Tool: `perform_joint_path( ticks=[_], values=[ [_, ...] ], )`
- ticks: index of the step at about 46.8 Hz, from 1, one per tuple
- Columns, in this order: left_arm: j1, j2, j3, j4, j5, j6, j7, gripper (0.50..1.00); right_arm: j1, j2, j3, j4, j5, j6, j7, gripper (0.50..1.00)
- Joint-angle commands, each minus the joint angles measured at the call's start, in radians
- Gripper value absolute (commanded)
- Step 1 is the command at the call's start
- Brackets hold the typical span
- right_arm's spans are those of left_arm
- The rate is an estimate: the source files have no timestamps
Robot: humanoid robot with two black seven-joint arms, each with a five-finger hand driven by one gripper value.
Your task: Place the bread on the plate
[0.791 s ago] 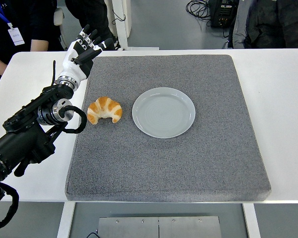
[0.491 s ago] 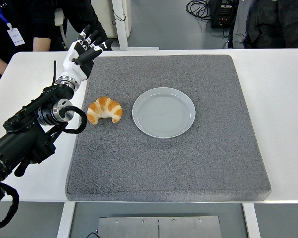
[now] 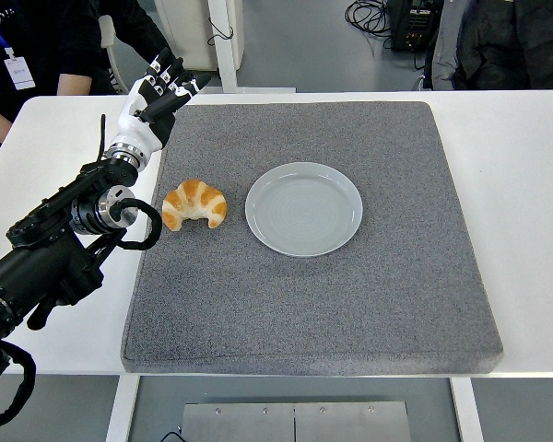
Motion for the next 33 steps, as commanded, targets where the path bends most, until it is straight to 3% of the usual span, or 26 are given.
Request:
perform_joint_path(
  ticks=[1,33],
  values=[
    [-0.003,0.0,0.0,0.0,0.0,0.0,0.0,0.977,0.0,0.0,0.0,0.0,0.0,0.0,0.0,1.0],
    [-0.006,0.008,0.002,0.0,0.002,0.002,0.005,0.975,0.0,0.0,0.0,0.0,0.0,0.0,0.0,1.0]
  ],
)
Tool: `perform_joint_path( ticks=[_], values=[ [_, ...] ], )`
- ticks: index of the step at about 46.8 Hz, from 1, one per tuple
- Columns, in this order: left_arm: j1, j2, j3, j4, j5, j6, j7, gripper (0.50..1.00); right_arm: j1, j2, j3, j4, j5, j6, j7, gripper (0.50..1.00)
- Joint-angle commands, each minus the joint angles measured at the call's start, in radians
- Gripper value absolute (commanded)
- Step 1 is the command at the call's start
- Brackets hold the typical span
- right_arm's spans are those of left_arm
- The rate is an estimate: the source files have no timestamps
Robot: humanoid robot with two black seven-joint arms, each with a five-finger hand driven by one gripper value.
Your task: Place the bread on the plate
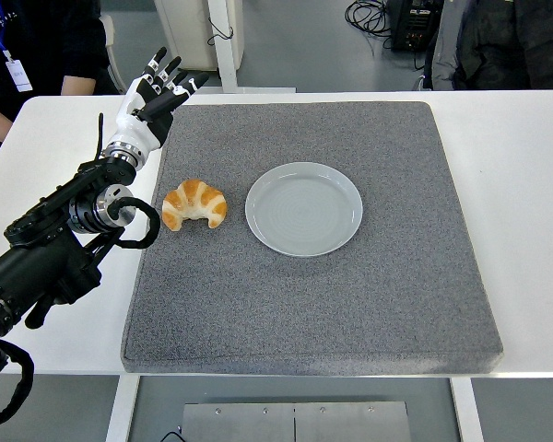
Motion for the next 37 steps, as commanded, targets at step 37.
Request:
perform_joint_path(
  ticks=[37],
  values=[
    [-0.097,0.052,0.043,-0.069,0.067,0.149,0.225,0.958,0.004,0.0,-0.003,0.0,0.0,0.0,0.0,1.0]
  ],
)
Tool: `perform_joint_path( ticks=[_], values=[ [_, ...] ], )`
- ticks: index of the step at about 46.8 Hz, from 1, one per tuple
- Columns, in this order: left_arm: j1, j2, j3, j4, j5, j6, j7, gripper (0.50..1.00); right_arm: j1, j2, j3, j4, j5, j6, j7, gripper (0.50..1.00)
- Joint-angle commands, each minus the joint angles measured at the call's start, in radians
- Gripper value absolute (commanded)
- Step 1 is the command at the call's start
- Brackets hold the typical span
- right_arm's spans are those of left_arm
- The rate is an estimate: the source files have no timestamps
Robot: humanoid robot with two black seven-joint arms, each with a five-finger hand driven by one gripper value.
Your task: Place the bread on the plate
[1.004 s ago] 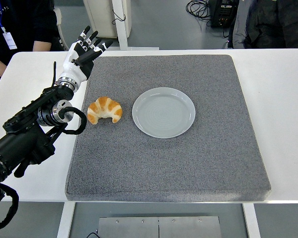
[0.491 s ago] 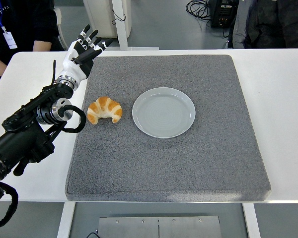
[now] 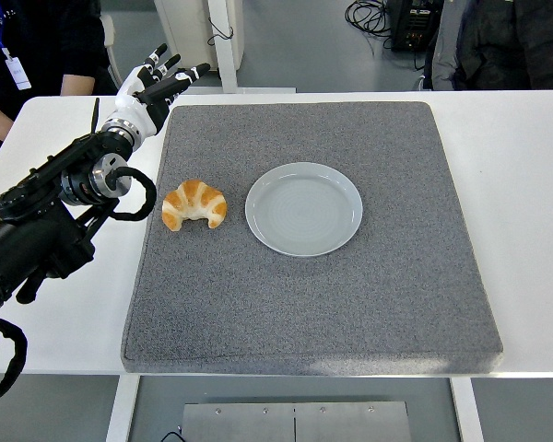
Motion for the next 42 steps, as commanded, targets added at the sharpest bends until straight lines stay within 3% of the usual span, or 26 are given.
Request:
perform_joint_path(
  ticks=[1,16,28,35,42],
  values=[
    [-0.01,0.031,0.036,-0.041,0.032,0.011,0.003,0.958,0.0,0.0,0.0,0.0,0.0,-0.001,0.0,1.0],
    [-0.064,0.244,0.194,-0.359,0.141,0.026,0.029,0.96,0.0,0.0,0.002,0.0,0.0,-0.001,0.0,1.0],
    [-0.18,0.462,0.444,-0.581,0.25,0.014,0.089,0.961,0.0,0.0,0.002,0.0,0.0,-0.001,0.0,1.0],
    [-0.257,0.538,0.623,-0.632,0.36,0.009,0.092,0.961,0.0,0.0,0.002,0.0,0.0,-0.001,0.0,1.0],
    [-0.277,0.562,0.691,-0.634,0.419,-0.006,0.095,0.961,0.0,0.0,0.002,0.0,0.0,-0.001,0.0,1.0]
  ],
)
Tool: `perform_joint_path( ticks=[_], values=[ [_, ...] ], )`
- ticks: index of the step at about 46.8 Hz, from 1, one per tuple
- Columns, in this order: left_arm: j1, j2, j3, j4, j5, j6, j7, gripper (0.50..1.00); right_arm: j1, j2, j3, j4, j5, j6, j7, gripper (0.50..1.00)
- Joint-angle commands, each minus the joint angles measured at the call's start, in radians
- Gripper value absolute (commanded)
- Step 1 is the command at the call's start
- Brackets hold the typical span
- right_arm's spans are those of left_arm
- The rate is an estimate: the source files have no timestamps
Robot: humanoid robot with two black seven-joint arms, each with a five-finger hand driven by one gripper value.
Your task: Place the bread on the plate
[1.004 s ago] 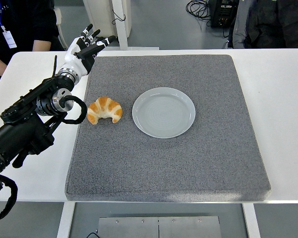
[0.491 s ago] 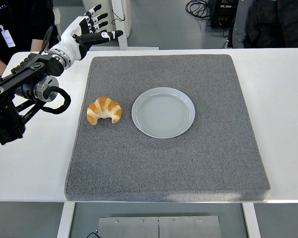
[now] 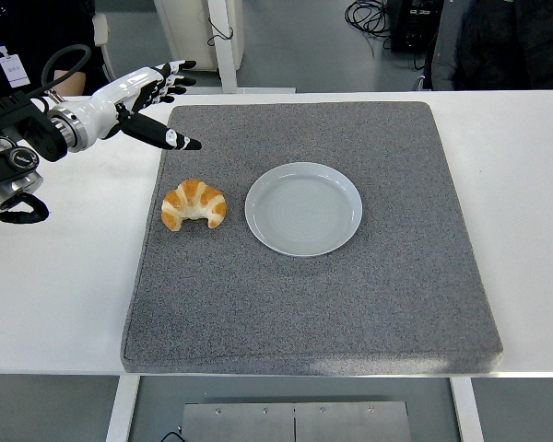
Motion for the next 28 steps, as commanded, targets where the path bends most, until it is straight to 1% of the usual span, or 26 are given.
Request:
perform_joint_path(
  ticks=[1,8,15,20,28],
  values=[
    [-0.004,0.013,0.024,-0.002,0.029,-0.011,0.003,0.961,0.0,0.0,0.0,0.0,0.0,0.001,0.0,1.0],
    [0.004,0.028,0.038,-0.046,0.11,-0.031,0.008,0.961,0.0,0.0,0.0,0.0,0.0,-0.001,0.0,1.0],
    [0.006,0.08,0.073,-0.117,0.197,-0.031,0.03,0.96,0.0,0.0,-0.002,0.0,0.0,-0.001,0.0,1.0],
    [0.018,0.089,0.079,-0.12,0.249,-0.031,0.03,0.96,0.0,0.0,-0.002,0.0,0.0,0.001,0.0,1.0],
    [0.073,0.086,0.065,-0.108,0.305,-0.021,0.02,0.96,0.002,0.0,0.0,0.0,0.0,-0.001,0.0,1.0]
  ],
)
